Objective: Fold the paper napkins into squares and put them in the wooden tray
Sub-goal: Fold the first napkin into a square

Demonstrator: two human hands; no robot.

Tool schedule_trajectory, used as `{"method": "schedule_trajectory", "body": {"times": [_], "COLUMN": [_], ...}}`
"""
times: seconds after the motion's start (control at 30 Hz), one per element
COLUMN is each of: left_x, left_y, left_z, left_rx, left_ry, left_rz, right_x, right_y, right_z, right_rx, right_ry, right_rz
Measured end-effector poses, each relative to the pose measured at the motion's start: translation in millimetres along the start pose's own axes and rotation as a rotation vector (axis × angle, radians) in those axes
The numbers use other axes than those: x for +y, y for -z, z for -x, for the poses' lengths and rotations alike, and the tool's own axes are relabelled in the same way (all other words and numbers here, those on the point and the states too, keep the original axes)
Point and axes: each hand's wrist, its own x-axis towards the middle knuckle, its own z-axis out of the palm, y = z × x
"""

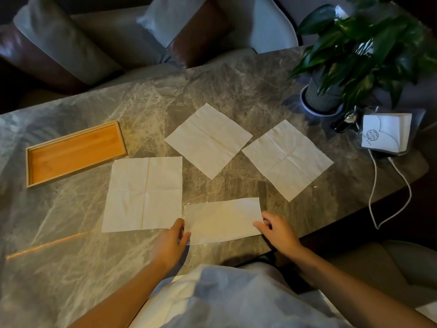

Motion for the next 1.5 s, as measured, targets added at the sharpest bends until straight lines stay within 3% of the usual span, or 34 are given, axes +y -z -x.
{"method": "schedule_trajectory", "body": {"times": [0.7, 0.93, 1.0, 1.1, 1.23, 1.37, 1.5], "left_x": [4, 4, 5, 15, 37, 38, 27], "left_y": [11, 8, 8, 8, -6, -17, -13], "left_z": [5, 6, 7, 4, -5, -7, -8], "left_rx": [-0.006, -0.026, 0.047, 0.151, 0.081, 0.025, -0.021], "left_ry": [-0.045, -0.022, -0.085, -0.309, -0.538, -0.549, -0.493], "left_rz": [0.084, -0.06, -0.086, -0.209, -0.445, -0.629, -0.6], "right_x": [8, 9, 8, -3, -29, -33, -18], "right_y": [0, -2, 1, 2, -20, -33, -18], "right_z": [-4, -3, -1, -2, -11, -21, -24], "right_rx": [-0.011, -0.001, 0.065, 0.136, -0.014, -0.087, -0.107], "right_ry": [0.024, 0.031, 0.055, 0.292, 0.514, 0.486, 0.435], "right_rz": [0.047, 0.05, 0.043, 0.189, 0.497, 0.606, 0.623]}}
